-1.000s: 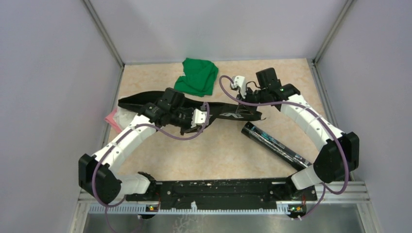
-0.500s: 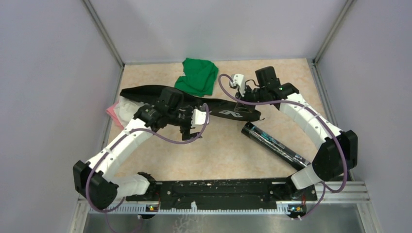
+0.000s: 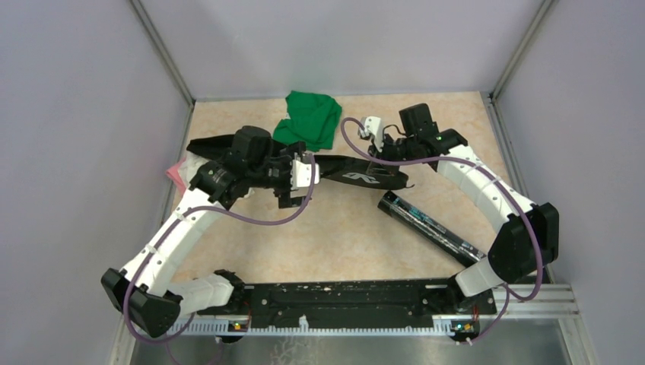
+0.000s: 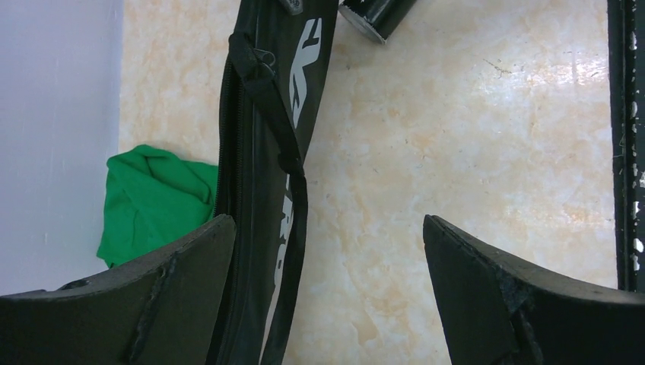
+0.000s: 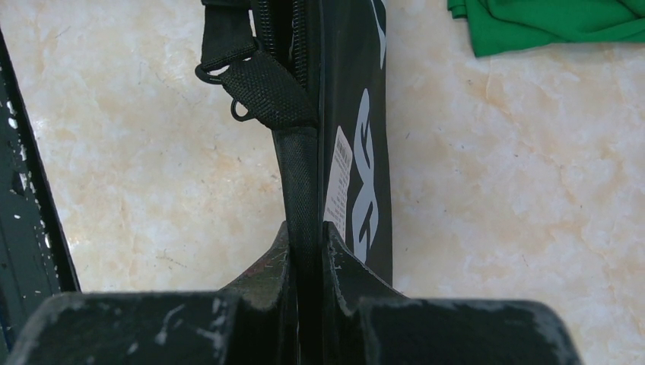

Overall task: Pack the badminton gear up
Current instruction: Adjust the racket bag at the center of the board.

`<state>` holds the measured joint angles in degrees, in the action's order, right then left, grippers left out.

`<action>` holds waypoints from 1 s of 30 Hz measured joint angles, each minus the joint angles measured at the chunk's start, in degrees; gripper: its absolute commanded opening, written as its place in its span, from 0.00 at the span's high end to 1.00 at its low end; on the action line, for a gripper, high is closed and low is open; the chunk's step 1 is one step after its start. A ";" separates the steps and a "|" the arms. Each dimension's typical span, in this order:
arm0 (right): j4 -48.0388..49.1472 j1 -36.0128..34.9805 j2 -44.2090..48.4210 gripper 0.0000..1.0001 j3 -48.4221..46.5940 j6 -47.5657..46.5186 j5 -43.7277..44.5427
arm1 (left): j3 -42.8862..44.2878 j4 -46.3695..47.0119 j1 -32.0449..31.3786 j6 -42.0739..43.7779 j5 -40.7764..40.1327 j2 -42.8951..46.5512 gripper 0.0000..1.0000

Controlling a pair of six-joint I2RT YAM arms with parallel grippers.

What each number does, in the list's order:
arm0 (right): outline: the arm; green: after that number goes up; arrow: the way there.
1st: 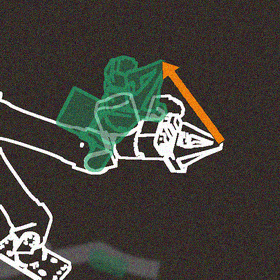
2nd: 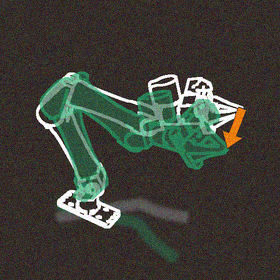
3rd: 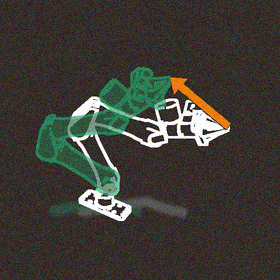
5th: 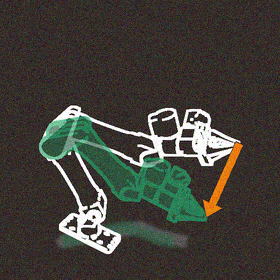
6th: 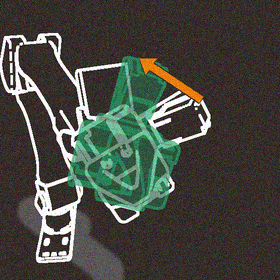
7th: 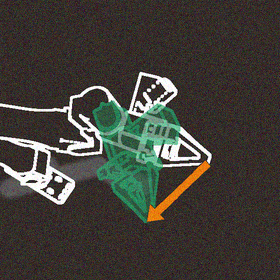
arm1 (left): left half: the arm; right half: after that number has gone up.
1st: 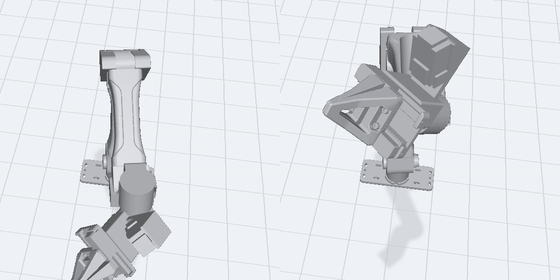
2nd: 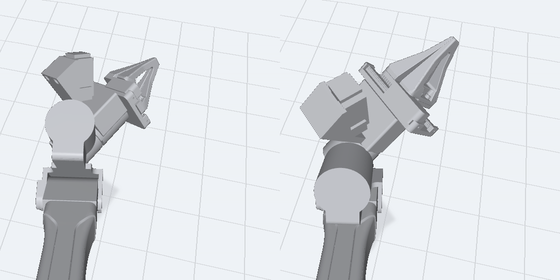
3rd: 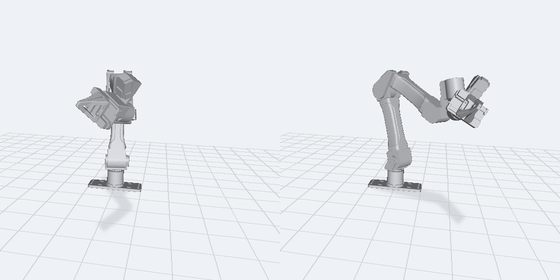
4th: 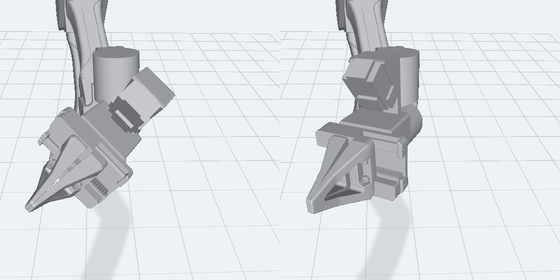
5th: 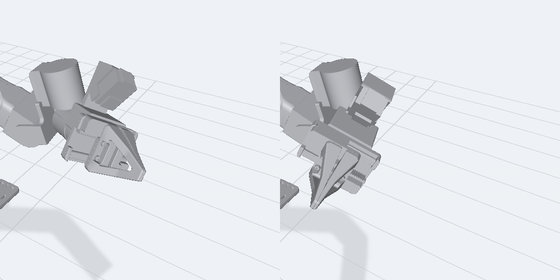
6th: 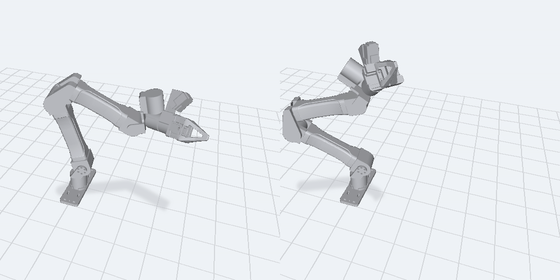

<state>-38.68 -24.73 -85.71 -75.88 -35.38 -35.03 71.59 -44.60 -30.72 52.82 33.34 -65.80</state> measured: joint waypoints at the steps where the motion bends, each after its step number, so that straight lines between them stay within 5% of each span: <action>1: 0.00 0.00 0.00 1.00 0.00 -0.04 0.00 | 0.09 -0.28 -0.02 0.09 0.00 -0.07 0.01; 12: -2.19 0.17 0.00 1.00 0.00 -3.63 -2.12 | -0.02 4.63 3.48 3.23 -6.36 -3.10 0.01; 19: -3.67 1.92 0.00 1.00 -0.04 -5.68 -4.57 | 0.00 4.74 9.94 10.10 -4.55 -7.48 0.01; 30: -6.25 2.14 -0.24 1.00 -1.40 -7.08 -5.40 | 3.06 4.79 10.38 18.03 -4.11 -14.93 0.07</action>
<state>-44.93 -22.59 -85.95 -77.28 -42.46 -40.42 74.65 -39.81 -20.34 70.85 29.23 -80.73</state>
